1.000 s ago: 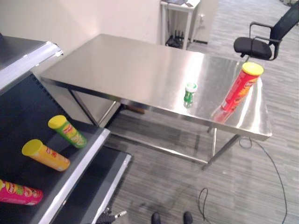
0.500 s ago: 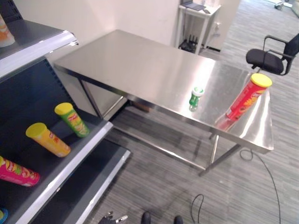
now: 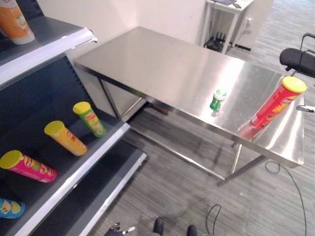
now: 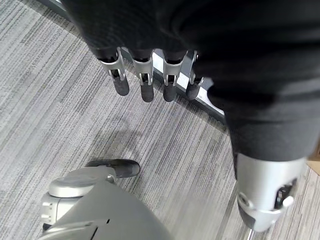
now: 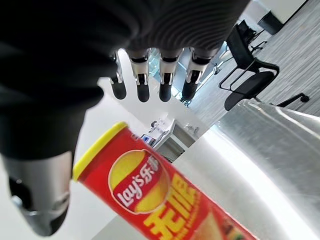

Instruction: Put the goods on the table back onto the shelves and tidy them up.

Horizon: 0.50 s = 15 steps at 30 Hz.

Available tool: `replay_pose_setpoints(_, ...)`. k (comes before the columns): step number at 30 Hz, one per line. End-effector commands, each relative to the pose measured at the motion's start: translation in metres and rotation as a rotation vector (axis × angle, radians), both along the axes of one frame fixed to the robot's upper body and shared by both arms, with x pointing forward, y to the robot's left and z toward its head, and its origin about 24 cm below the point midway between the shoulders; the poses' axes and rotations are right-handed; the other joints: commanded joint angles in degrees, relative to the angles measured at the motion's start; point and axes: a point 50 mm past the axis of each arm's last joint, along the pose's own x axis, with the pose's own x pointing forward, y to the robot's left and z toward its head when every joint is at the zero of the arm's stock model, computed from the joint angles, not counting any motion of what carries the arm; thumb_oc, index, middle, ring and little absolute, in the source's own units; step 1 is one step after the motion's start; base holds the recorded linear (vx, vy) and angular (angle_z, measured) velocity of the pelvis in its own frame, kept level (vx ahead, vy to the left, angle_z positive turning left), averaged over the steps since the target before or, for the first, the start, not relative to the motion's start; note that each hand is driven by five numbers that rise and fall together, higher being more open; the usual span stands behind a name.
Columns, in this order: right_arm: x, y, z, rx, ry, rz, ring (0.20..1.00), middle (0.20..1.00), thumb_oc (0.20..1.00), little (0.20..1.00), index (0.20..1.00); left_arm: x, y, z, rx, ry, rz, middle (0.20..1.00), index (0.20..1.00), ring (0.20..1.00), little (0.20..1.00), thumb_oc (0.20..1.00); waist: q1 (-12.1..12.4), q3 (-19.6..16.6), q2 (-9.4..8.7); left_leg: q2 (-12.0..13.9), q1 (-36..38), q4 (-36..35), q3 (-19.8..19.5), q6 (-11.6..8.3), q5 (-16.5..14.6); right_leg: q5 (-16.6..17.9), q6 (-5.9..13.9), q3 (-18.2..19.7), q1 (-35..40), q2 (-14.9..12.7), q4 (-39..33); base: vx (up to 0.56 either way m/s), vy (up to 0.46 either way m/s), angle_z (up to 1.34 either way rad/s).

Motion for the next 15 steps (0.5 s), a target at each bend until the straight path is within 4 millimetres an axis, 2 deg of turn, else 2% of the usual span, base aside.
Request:
replay_pose_setpoints(1,-0.004,-0.006,0.045,-0.159,-0.105,-0.042,1.000,1.000,1.000,1.000,1.000,0.012,0.000,0.003,0.003,-0.044,-0.008,1.000,1.000,1.000,1.000,1.000,2.01,-1.67,0.04,7.30,0.45,0.44,3.17,-7.09,-2.29,-4.27,3.34,0.58,-0.39,-0.50,1.05,0.00,-0.028,0.16)
replay_pose_setpoints(8,-0.003,-0.011,0.055,-0.267,-0.097,-0.114,1.000,1.000,1.000,1.000,1.000,0.013,0.000,0.003,0.016,-0.047,-0.002,1.000,1.000,1.000,1.000,1.000,2.09,-1.45,0.21,7.01,-0.03,0.44,2.49,-7.16,-2.04,-4.40,3.15,0.01,-0.40,-0.41,1.06,0.00,-0.017,0.06)
replay_pose_setpoints(15,0.007,-0.009,0.052,-0.259,-0.074,-0.114,1.000,1.000,1.000,1.000,1.000,0.015,-0.001,0.003,0.012,-0.052,-0.008,1.000,1.000,1.000,1.000,1.000,2.54,-1.46,0.15,6.85,-0.31,0.44,2.01,-7.24,-1.85,-4.59,3.00,-0.52,-0.20,-0.33,0.89,0.00,-0.006,0.02)
